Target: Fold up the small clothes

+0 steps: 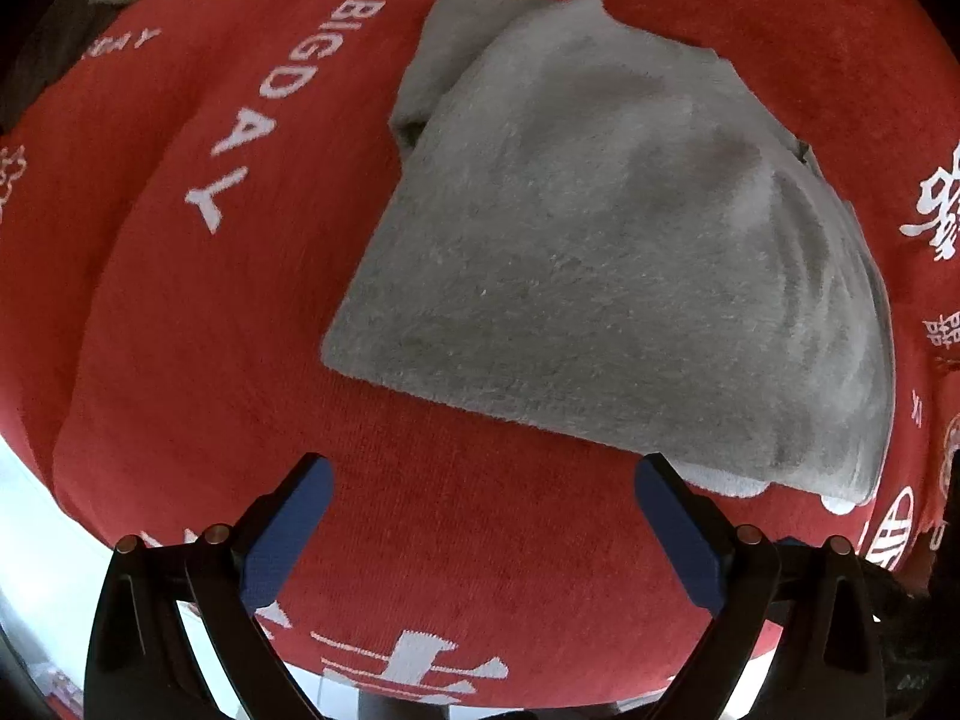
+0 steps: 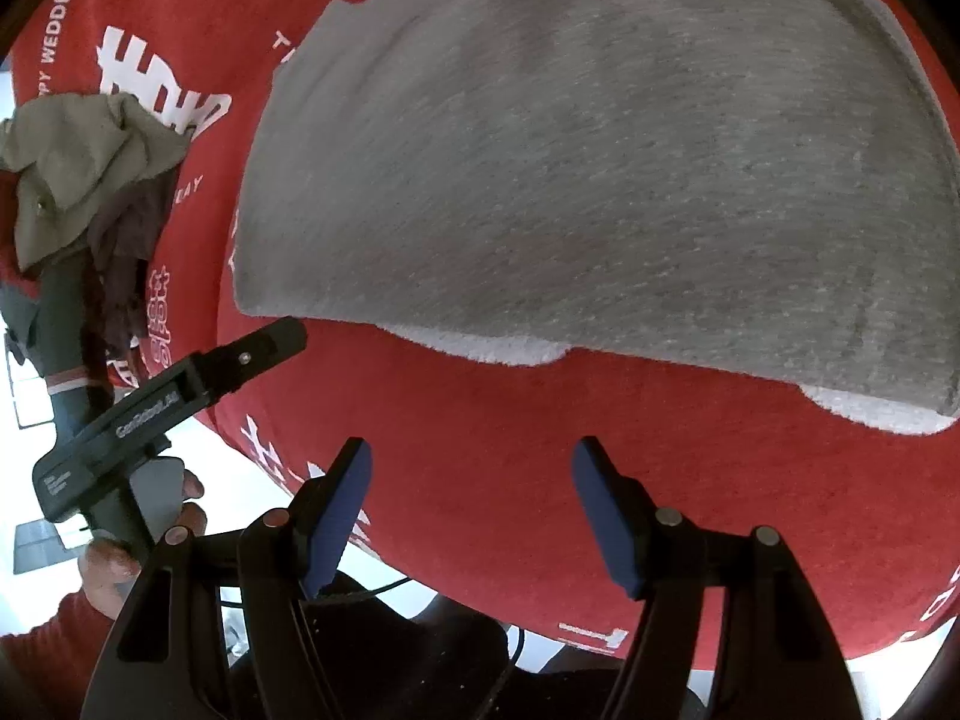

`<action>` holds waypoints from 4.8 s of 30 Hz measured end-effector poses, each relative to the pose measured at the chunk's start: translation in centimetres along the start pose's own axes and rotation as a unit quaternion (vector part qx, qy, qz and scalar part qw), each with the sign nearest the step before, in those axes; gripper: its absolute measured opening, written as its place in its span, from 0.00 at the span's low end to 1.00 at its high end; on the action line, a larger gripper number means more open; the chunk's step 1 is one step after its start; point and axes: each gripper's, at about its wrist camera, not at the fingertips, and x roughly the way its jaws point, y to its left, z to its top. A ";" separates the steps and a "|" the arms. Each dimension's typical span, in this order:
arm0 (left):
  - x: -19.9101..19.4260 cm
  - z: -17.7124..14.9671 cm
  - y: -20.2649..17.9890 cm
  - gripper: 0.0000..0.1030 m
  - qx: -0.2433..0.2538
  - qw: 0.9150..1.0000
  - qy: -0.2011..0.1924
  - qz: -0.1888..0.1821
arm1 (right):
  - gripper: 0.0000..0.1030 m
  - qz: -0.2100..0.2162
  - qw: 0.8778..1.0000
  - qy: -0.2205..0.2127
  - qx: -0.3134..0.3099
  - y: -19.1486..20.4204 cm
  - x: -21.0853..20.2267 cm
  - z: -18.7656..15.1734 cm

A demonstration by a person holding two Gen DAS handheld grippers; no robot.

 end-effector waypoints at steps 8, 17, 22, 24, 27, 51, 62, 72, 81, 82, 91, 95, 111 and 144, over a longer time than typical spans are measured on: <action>0.7 -0.9 1.3 0.98 -0.021 1.000 0.006 -0.006 | 0.71 0.001 1.000 -0.001 -0.007 0.6 0.0 0.0; -0.9 -0.5 2.5 0.98 -0.025 0.999 -0.009 -0.039 | 0.71 0.002 1.000 -0.008 -0.013 0.8 -0.2 0.2; -1.8 0.4 3.5 0.98 -0.040 0.998 -0.009 -0.045 | 0.71 0.004 1.000 -0.015 -0.010 1.0 -0.1 0.5; -1.7 1.1 3.7 0.98 -0.043 0.998 -0.010 -0.044 | 0.71 0.012 1.000 -0.018 -0.007 1.0 0.0 0.6; -1.9 1.3 4.2 0.98 -0.049 0.998 -0.010 -0.044 | 0.71 0.038 0.999 -0.016 0.011 0.8 0.3 0.9; -1.1 0.7 6.7 0.98 -0.060 0.996 0.003 -0.063 | 0.71 0.203 0.966 -0.027 0.159 -0.7 4.6 2.4; -0.6 1.7 5.5 0.98 -0.052 0.995 0.004 -0.082 | 0.71 0.258 0.937 -0.053 0.229 -2.4 5.0 2.2; -0.6 2.5 5.7 0.98 -0.061 0.991 0.007 -0.116 | 0.19 0.286 0.921 -0.064 0.256 -2.9 6.0 3.7; 0.1 3.6 5.5 0.98 -0.125 0.967 -0.002 -0.224 | 0.11 0.311 0.930 -0.076 0.180 -0.4 3.0 4.7; 0.3 4.1 5.3 0.98 -0.132 0.964 -0.009 -0.232 | 0.11 0.306 0.935 -0.073 0.167 0.0 2.8 4.8; 0.2 8.2 3.5 0.75 -0.116 0.983 -0.064 -0.129 | 0.11 0.270 0.955 -0.048 0.114 1.2 3.1 5.0; -0.1 9.0 3.2 0.23 -0.080 0.992 -0.072 -0.062 | 0.11 0.250 0.965 -0.017 0.075 2.2 3.1 4.6; -1.9 5.2 -3.9 0.19 0.206 0.955 -0.175 0.120 | 0.79 0.058 0.995 0.029 -0.078 9.3 -2.8 18.3; -4.0 4.6 -2.7 0.19 0.169 0.968 -0.187 0.020 | 0.14 -0.146 0.927 0.180 -0.295 20.8 10.0 23.3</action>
